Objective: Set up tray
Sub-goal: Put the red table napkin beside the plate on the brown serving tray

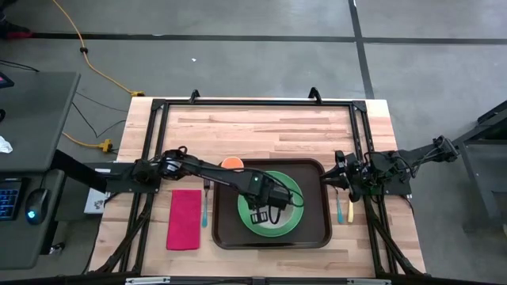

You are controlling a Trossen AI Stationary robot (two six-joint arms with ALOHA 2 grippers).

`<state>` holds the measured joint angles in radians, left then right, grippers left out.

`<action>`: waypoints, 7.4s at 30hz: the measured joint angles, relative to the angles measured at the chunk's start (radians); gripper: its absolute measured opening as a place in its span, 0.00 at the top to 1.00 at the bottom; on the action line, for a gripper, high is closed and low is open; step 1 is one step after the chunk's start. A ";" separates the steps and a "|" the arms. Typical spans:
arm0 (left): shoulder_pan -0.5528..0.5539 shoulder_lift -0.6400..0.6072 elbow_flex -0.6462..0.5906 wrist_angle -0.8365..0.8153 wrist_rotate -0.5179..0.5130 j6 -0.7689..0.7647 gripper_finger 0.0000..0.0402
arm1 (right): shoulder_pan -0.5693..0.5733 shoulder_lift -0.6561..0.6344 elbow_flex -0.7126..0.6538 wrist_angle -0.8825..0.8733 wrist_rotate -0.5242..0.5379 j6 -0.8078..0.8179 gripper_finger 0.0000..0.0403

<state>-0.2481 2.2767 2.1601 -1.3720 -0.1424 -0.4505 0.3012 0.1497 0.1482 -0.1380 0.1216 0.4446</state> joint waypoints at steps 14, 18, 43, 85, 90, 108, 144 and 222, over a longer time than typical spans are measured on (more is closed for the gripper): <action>-0.012 -0.174 0.000 -0.128 -0.002 -0.137 0.74 | 0.000 0.001 0.000 0.001 0.006 0.002 0.81; -0.028 -0.208 -0.008 -0.199 0.004 -0.207 0.74 | 0.000 0.001 0.000 0.000 0.005 0.002 0.81; -0.293 -0.346 -0.087 -0.198 -0.235 -0.417 0.74 | 0.000 0.000 0.000 0.000 -0.009 0.001 0.81; -0.487 -0.581 -0.932 0.061 -0.124 -1.171 0.74 | 0.000 0.001 0.000 0.000 -0.025 0.028 0.81; -0.520 -0.685 -1.059 0.131 -0.112 -1.291 0.74 | 0.000 0.001 0.000 0.000 -0.025 0.028 0.81; -0.671 -0.951 -1.270 0.213 -0.003 -1.699 0.74 | 0.000 0.001 0.000 0.000 -0.022 0.027 0.81; -0.715 -0.960 -1.418 0.382 0.056 -1.867 0.74 | 0.000 0.001 0.000 0.004 -0.020 0.026 0.81; -0.715 -0.961 -1.614 0.658 -0.002 -1.913 0.37 | 0.000 0.001 0.000 0.008 -0.020 0.027 0.81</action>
<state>-0.9627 1.3155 0.5465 -0.7143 -0.1444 -2.3632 0.3012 0.1505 0.1482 -0.1300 0.1017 0.4712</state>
